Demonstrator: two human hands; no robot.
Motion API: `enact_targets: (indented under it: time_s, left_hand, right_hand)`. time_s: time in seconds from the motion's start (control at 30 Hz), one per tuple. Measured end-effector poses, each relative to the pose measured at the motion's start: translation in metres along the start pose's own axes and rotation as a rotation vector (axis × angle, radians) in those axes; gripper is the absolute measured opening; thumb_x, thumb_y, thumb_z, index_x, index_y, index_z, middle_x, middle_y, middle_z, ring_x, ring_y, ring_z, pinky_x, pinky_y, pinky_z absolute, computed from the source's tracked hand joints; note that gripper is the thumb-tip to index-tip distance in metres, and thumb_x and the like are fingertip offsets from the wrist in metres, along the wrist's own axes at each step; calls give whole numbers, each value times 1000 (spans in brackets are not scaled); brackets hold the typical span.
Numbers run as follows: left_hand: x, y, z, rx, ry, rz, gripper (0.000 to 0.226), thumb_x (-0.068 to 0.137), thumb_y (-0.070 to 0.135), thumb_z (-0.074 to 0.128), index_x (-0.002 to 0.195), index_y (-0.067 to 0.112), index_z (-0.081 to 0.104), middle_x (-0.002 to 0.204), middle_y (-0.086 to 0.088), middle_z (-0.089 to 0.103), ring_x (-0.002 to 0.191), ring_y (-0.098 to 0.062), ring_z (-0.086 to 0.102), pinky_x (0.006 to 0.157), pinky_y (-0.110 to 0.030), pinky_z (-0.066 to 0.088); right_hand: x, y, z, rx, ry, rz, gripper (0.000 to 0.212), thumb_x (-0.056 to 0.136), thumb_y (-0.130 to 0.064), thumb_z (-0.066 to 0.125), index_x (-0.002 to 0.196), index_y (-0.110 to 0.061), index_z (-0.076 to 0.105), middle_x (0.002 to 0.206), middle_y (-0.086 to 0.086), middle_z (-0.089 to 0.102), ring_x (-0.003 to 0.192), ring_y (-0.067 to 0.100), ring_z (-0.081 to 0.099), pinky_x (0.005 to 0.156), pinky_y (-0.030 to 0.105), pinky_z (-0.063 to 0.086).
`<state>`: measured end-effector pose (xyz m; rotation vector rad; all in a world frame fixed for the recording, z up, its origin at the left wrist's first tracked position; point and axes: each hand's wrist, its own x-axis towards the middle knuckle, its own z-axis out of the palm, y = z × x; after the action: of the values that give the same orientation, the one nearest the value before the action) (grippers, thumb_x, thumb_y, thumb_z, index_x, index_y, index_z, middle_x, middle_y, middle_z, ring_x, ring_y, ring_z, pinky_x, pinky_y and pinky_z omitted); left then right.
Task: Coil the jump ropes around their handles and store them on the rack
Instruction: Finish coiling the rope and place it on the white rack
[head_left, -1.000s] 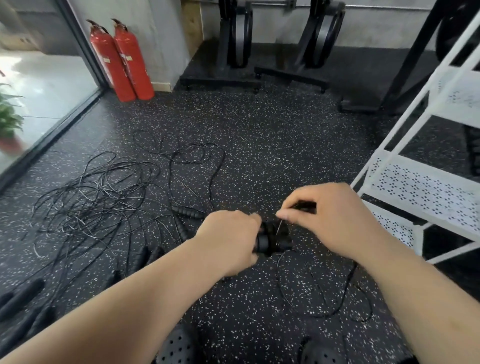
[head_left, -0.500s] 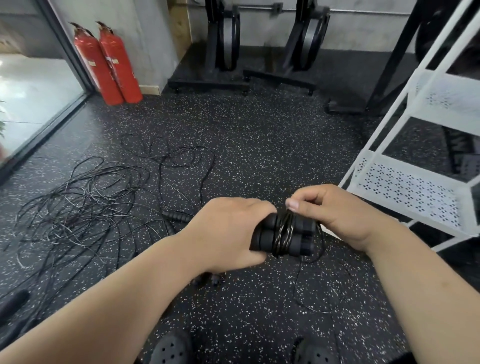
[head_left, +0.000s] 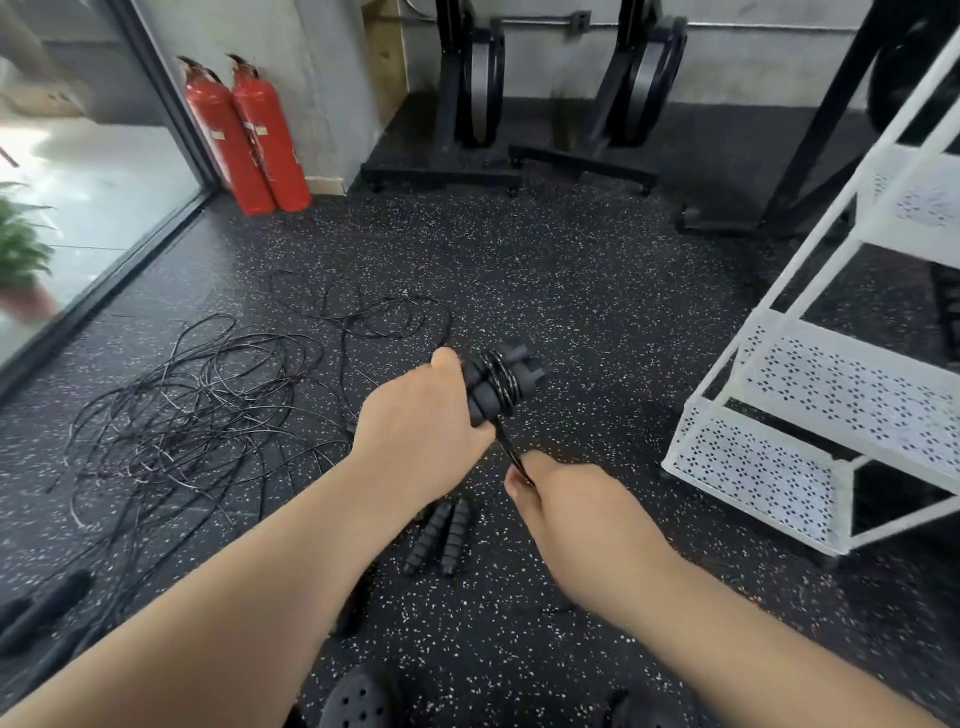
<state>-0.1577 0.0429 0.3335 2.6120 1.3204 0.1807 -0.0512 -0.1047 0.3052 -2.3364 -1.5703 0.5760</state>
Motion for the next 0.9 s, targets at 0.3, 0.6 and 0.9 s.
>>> enact_targets:
  time_s: [0.3,0.6,0.9]
  left_hand:
    - [-8,1,11,314,-230,146,44,93,47,71,119,18,52,107,-1,66,99,-30,69,75,-40,53]
    - [-30,33,13,293,-262,669,48,90,53,70,125,24,55,113,5,65,102,-22,66,90,-43,57]
    - [-32,33,-3,-152,-145,601,42,77,47,75,108,34,49,90,16,59,83,-9,58,75,-32,50]
  right_hand:
    - [-2,11,-47,-137,274,-178,36,101,-64,47,102,-39,74,80,-21,64,72,1,60,65,30,54]
    - [20,63,-76,360,-54,6,34,70,-63,89,74,-31,80,75,-7,75,70,7,66,75,35,53]
    - [17,69,-76,833,-165,80,56,88,-70,74,77,-15,71,78,7,68,73,19,61,87,41,43]
